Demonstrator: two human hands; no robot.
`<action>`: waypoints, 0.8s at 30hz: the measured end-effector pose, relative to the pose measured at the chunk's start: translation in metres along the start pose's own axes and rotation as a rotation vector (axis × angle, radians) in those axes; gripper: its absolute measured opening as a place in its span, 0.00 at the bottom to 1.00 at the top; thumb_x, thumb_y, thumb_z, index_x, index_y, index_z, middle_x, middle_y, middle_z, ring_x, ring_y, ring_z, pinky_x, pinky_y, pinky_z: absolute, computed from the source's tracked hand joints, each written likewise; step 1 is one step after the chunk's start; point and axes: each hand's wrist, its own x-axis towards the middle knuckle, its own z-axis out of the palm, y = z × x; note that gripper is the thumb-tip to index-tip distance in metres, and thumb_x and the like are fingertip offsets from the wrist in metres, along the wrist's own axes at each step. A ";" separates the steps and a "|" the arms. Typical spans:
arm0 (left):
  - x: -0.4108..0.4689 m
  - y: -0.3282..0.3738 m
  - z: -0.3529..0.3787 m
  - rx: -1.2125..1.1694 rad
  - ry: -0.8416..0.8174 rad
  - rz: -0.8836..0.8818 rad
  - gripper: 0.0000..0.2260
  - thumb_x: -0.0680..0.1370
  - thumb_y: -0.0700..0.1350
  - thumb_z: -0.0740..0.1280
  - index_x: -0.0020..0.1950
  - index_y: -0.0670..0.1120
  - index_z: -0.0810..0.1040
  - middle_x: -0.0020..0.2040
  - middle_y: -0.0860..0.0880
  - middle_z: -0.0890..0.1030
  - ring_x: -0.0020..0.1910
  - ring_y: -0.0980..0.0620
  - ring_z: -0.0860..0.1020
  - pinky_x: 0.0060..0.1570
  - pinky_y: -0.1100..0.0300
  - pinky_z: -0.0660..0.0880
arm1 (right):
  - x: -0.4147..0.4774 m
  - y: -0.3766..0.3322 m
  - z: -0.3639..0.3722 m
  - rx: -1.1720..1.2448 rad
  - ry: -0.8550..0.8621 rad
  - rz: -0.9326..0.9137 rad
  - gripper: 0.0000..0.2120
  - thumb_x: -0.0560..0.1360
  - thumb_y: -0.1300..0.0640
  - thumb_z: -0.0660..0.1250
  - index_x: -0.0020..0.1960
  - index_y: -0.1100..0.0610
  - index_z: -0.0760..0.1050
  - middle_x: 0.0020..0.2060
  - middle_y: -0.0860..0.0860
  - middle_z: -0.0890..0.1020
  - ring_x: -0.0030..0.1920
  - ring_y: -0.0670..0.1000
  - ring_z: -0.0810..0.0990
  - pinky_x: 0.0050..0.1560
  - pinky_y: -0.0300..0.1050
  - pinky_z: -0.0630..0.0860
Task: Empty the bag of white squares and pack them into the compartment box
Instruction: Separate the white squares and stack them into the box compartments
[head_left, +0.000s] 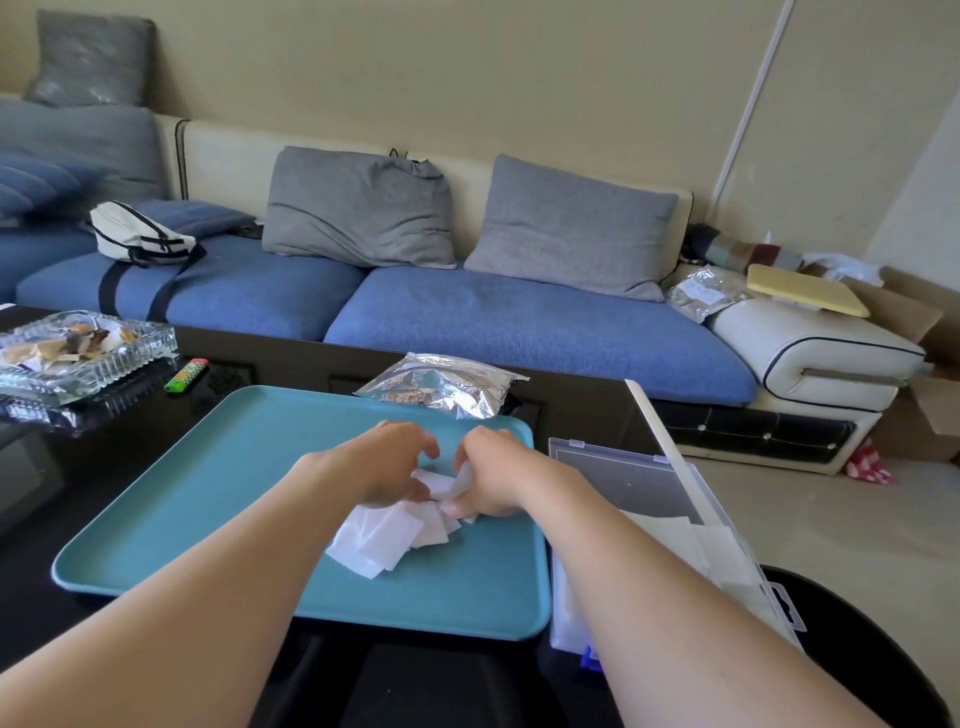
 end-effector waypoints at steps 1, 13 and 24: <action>0.000 0.001 0.000 0.015 -0.021 -0.001 0.21 0.80 0.53 0.73 0.71 0.56 0.75 0.56 0.55 0.73 0.57 0.52 0.68 0.64 0.51 0.72 | 0.001 0.003 -0.001 0.017 0.007 0.006 0.18 0.73 0.51 0.77 0.61 0.56 0.82 0.56 0.54 0.78 0.62 0.56 0.80 0.58 0.53 0.81; -0.007 0.007 -0.004 -0.015 0.009 0.012 0.05 0.81 0.51 0.70 0.53 0.56 0.75 0.59 0.52 0.77 0.57 0.50 0.75 0.59 0.53 0.75 | 0.005 0.029 -0.007 0.558 0.012 0.073 0.06 0.83 0.59 0.65 0.51 0.52 0.79 0.47 0.54 0.88 0.44 0.52 0.89 0.51 0.50 0.86; -0.019 0.014 -0.020 -0.698 0.196 0.017 0.13 0.71 0.35 0.80 0.52 0.46 0.82 0.46 0.44 0.84 0.38 0.43 0.85 0.43 0.50 0.85 | 0.004 0.021 -0.012 1.046 0.167 0.057 0.04 0.80 0.61 0.73 0.54 0.60 0.83 0.53 0.59 0.86 0.47 0.54 0.84 0.47 0.47 0.85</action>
